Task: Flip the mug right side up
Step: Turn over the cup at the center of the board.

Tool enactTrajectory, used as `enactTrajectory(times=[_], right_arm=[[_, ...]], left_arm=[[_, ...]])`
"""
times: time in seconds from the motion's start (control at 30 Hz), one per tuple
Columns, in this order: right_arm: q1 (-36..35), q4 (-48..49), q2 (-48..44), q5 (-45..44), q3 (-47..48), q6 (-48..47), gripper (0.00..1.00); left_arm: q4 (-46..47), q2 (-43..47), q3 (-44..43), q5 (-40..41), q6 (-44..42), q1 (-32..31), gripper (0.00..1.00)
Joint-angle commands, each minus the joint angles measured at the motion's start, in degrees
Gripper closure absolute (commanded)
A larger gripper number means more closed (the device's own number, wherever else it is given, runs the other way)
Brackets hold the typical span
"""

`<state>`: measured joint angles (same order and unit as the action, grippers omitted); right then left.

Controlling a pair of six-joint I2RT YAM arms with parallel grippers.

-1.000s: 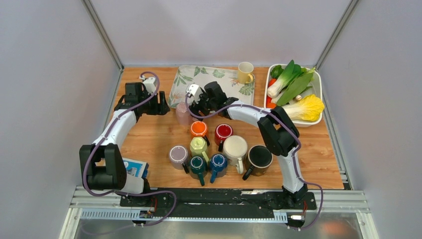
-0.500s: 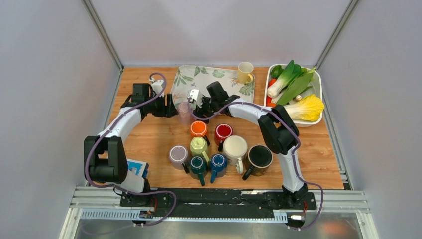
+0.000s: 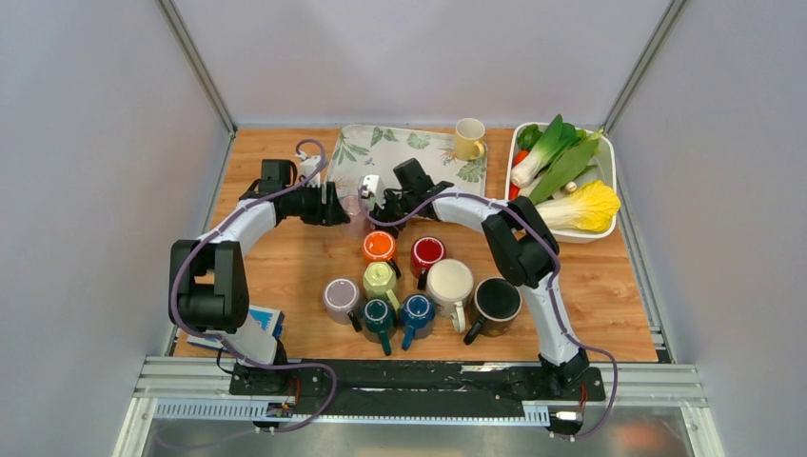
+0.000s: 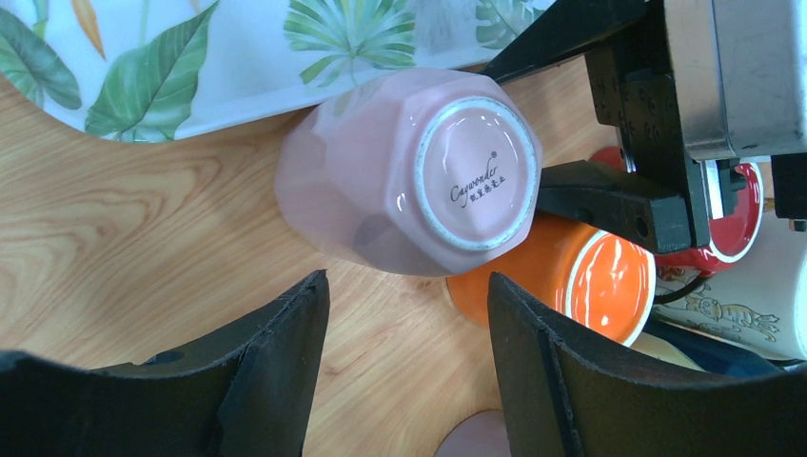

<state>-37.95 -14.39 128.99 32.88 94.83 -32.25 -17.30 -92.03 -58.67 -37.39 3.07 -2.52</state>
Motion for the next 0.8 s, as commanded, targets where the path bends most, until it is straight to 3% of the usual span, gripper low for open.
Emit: enactTrajectory(times=[0.0,0.17,0.3,0.53,0.77], right_arm=[[-0.1,0.5,0.1,3.8,2.5,2.1,0.44],[-0.1,1.0,0.7,6.4,2.3,3.2,0.53],[0.2,1.3,0.7,5.6,2.7,4.5,0.79],[2.5,1.4,-4.0,6.7,2.2,7.5,1.00],[3.7,1.6,-6.2,10.1,5.1,12.8,1.00]], left_arm=[[1.8,-0.3,-2.5,-2.9,-2.0,-0.6,0.31],[1.4,-1.0,-3.3,-3.0,-2.4,-1.4,0.32],[1.5,-1.6,-3.8,-3.0,-2.1,-1.7,0.32],[-1.4,3.6,-6.3,-1.7,-3.9,-1.1,0.27],[1.6,16.2,0.8,2.5,-14.6,-1.1,0.25]])
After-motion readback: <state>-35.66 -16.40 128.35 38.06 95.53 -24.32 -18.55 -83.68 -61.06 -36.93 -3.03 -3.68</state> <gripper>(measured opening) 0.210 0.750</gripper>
